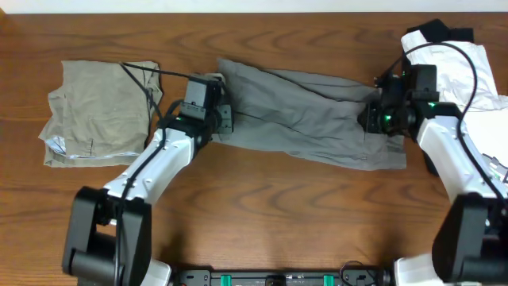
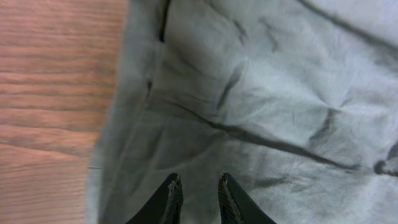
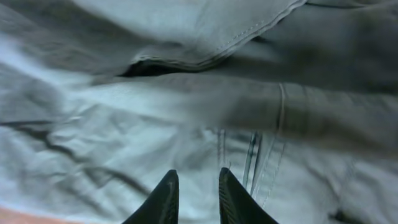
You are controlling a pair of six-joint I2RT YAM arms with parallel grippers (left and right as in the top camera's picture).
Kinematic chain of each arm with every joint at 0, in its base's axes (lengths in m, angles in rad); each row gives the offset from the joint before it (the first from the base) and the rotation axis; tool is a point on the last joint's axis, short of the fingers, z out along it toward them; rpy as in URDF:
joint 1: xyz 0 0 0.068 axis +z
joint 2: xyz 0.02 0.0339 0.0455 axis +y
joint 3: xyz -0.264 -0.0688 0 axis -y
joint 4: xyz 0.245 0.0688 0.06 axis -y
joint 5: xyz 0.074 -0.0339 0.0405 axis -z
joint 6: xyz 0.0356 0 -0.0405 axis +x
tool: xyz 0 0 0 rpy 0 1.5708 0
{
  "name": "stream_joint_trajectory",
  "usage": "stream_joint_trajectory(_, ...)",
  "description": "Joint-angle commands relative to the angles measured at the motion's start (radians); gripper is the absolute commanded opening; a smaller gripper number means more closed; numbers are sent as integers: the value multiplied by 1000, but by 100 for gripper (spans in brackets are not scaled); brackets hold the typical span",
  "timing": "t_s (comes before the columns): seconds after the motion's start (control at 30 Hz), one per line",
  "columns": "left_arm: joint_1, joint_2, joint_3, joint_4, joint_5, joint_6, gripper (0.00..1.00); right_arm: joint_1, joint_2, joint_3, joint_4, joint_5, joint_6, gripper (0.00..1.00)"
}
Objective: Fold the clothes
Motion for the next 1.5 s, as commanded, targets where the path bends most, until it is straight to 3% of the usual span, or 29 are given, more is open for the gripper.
stream_joint_trajectory(0.0, -10, 41, 13, 9, 16, 6, 23, 8, 78, -2, 45, 25, -19, 21)
stream_joint_trajectory(0.17, -11, 85, 13, 16, 15, 6, 24, 8, 192, -2, 232, 56, 56, 22)
stream_joint_trajectory(0.33, -11, 135, 13, 3, 16, 6, 24, 8, 296, -2, 422, 130, 221, 25)
stream_joint_trajectory(0.5, -11, 151, 13, -3, 16, 6, 25, 4, 334, -2, 478, 136, 314, 34)
stream_joint_trajectory(0.53, -11, 151, 13, -2, 16, 6, 29, 3, 333, -1, 480, 136, 316, 33)
stream_joint_trajectory(0.67, -11, 151, 13, 23, 16, 6, 47, 3, 324, 0, 436, 98, 315, 33)
stream_joint_trajectory(0.77, -11, 151, 13, 31, 16, 6, 53, 10, 325, 0, 351, 90, 308, 33)
stream_joint_trajectory(0.93, -11, 152, 13, -25, 16, 6, 53, 35, 325, 0, 255, 98, 192, 34)
stream_joint_trajectory(1.27, -11, 151, 13, -349, 95, 2, 57, 61, 325, 0, -15, 122, 187, 40)
stream_joint_trajectory(1.37, -11, 151, 13, -385, 92, 3, 43, 61, 325, 0, -54, 122, 187, 40)
stream_joint_trajectory(1.47, -11, 133, 14, -351, 73, 19, 42, 60, 325, 0, -39, 122, 187, 41)
